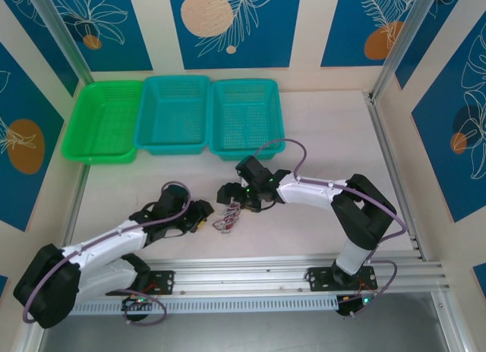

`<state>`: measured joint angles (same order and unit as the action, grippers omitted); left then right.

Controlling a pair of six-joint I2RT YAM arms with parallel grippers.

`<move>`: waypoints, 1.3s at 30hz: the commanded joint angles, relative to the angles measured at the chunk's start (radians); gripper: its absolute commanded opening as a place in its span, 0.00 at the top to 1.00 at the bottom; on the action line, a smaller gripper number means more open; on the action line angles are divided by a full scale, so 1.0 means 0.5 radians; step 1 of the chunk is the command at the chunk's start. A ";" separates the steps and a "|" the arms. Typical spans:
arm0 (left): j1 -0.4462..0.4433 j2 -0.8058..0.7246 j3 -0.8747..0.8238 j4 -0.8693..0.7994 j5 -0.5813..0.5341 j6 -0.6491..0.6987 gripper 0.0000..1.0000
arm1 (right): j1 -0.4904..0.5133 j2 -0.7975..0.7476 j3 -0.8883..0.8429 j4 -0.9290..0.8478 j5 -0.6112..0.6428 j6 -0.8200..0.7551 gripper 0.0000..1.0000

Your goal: Untangle the cables

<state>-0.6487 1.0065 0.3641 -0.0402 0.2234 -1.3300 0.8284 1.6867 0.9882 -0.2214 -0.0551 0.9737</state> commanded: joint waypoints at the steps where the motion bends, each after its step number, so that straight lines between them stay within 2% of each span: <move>1: -0.022 -0.152 -0.061 0.024 -0.114 -0.041 0.56 | 0.006 0.017 0.047 -0.049 0.020 0.031 0.13; 5: -0.021 -0.191 -0.090 0.020 -0.162 -0.060 0.53 | -0.003 0.026 0.067 -0.063 0.012 0.028 0.13; 10: -0.021 0.009 -0.071 0.185 -0.061 -0.046 0.47 | 0.000 0.044 0.082 -0.066 -0.009 0.039 0.14; 12: -0.020 0.102 -0.051 0.249 -0.010 -0.031 0.49 | 0.000 0.053 0.082 -0.070 -0.016 0.041 0.14; 15: -0.020 0.204 -0.014 0.339 0.054 -0.007 0.61 | 0.008 0.068 0.076 -0.072 -0.012 0.055 0.15; 18: -0.021 0.241 0.005 0.360 0.063 0.017 0.85 | 0.011 0.112 0.087 -0.083 -0.034 0.054 0.18; 20: -0.019 0.232 0.005 0.340 0.057 0.034 1.00 | 0.011 0.139 0.109 -0.121 -0.024 0.041 0.26; 23: -0.020 0.175 0.006 0.263 0.033 0.073 1.00 | 0.008 0.146 0.106 -0.152 0.051 0.004 0.47; 25: -0.017 0.097 0.009 0.179 -0.019 0.110 1.00 | -0.006 0.145 0.093 -0.175 0.102 -0.037 0.79; 26: -0.017 0.057 0.013 0.133 -0.054 0.131 1.00 | -0.020 0.138 0.082 -0.184 0.118 -0.045 0.89; 29: 0.012 -0.127 0.056 -0.114 -0.200 0.239 1.00 | -0.134 0.066 -0.022 -0.184 0.166 -0.011 0.91; 32: 0.116 -0.341 0.131 -0.467 -0.354 0.360 1.00 | -0.323 -0.104 -0.209 -0.149 0.219 0.042 0.91; 36: 0.376 -0.593 0.196 -0.847 -0.471 0.482 1.00 | -0.581 -0.376 -0.427 -0.218 0.341 0.062 0.92; 39: 0.565 -0.714 0.201 -0.979 -0.471 0.548 1.00 | -0.794 -0.595 -0.594 -0.255 0.385 0.089 0.95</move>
<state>-0.4217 0.6819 0.4450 -0.3550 0.0410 -1.1248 0.4892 1.4712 0.7467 -0.3004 0.0830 0.9916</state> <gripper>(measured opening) 0.038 0.077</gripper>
